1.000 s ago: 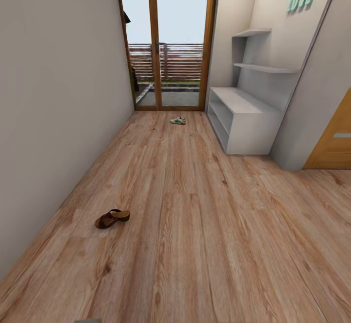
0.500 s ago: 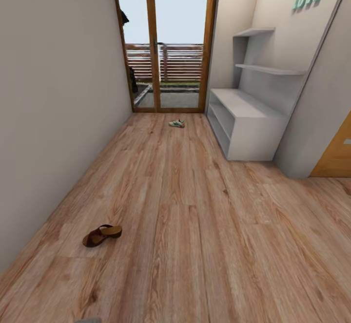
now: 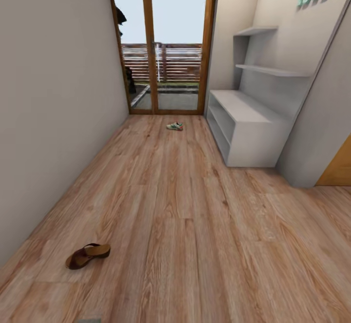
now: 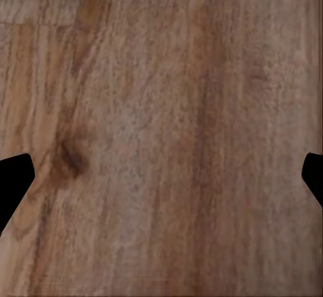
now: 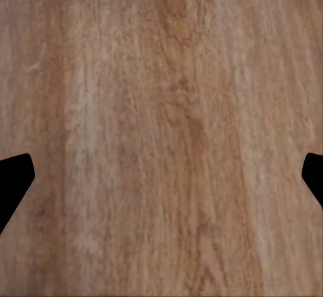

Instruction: Pick up the two gym shoes and the two sandals from the corridor floor and place them onto the hallstand (shoe rack) in the corridor, making sure they are on the rack and not on the floor. Arrange them so the two gym shoes are next to each other and the two sandals are next to each other.

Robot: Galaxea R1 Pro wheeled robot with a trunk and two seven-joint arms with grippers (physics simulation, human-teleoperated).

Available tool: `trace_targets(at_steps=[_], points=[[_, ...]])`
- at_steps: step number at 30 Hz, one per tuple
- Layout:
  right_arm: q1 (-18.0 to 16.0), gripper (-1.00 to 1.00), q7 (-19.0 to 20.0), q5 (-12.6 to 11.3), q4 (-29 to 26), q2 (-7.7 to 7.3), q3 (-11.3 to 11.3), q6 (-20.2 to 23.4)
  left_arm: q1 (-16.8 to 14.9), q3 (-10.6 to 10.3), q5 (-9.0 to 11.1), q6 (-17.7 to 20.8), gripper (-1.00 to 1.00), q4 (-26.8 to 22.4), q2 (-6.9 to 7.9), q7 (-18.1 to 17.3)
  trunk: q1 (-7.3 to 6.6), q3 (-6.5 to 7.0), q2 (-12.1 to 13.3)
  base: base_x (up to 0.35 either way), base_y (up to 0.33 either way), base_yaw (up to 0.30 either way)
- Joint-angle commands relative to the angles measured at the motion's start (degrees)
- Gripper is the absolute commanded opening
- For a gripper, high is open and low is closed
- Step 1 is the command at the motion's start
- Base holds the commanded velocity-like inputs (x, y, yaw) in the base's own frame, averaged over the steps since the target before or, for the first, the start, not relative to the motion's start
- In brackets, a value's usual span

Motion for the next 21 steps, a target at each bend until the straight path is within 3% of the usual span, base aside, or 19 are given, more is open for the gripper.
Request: trace_targets(at_steps=[1,21], points=[[0.0,1.0,0.0,0.0,0.1,0.01,-0.1,-0.2,0.0,0.1,0.0,-0.2,1.0,0.0,-0.01,0.0,0.02,-0.05,0.0,0.335,-0.091,0.0],[0.0,1.0,0.0,0.0,0.1,0.01,-0.1,-0.2,0.0,0.1,0.0,-0.2,1.0,0.1,-0.01,0.0,0.02,-0.05,0.0,0.337,-0.016,0.0]])
